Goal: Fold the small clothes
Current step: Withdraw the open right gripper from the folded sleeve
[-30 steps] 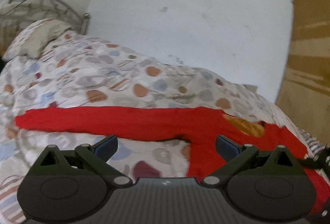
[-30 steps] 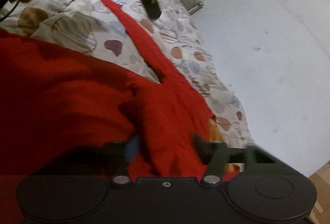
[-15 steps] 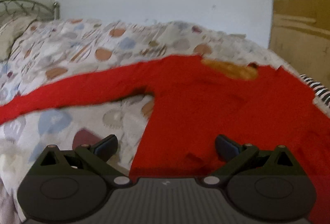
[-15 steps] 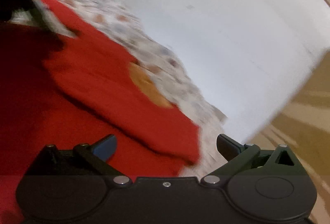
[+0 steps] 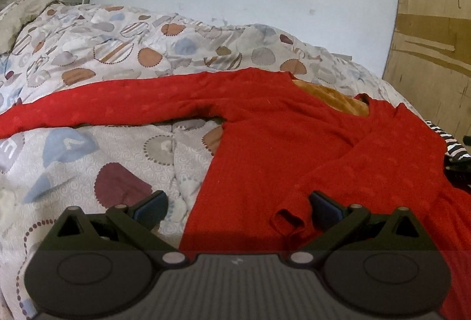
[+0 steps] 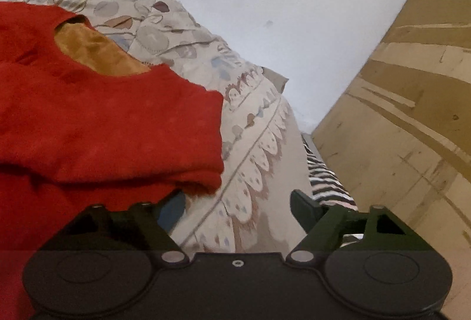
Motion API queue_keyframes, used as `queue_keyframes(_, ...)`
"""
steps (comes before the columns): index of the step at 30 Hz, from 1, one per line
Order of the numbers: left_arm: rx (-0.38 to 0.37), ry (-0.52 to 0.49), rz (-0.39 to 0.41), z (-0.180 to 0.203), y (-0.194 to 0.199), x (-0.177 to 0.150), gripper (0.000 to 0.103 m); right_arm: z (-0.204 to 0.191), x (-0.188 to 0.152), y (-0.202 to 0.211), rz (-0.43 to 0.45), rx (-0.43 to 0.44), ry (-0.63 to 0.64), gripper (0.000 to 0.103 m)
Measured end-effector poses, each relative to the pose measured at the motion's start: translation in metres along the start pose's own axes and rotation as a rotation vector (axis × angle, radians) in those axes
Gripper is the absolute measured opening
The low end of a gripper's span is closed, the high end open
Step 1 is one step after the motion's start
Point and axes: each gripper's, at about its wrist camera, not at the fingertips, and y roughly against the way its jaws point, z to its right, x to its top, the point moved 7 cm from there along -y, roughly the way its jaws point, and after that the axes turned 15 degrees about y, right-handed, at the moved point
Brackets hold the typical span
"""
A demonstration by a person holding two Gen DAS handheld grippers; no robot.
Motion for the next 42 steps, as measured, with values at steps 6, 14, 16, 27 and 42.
queue_keyframes(6, -0.011, 0.011, 0.000, 0.000, 0.000, 0.000, 0.103, -0.003, 0.016, -0.002, 0.047, 0.018, 0.084, 0.037)
queue_keyframes(14, -0.015, 0.010, 0.007, 0.000, 0.002, 0.000, 0.103, 0.012, 0.001, -0.011, -0.070, 0.118, -0.189, 0.008)
queue_keyframes(16, -0.016, 0.010, 0.007, 0.000, 0.002, 0.000, 0.103, 0.009, -0.001, -0.012, -0.085, 0.136, -0.194, 0.008)
queue_keyframes(27, -0.018, 0.012, 0.008, 0.000, 0.002, 0.000, 0.103, 0.058, 0.007, 0.014, -0.019, 0.032, -0.364, 0.079)
queue_keyframes(42, -0.006, -0.003, 0.008, 0.002, 0.001, 0.000, 0.103, 0.028, 0.022, -0.081, -0.113, 0.035, -0.516, 0.090)
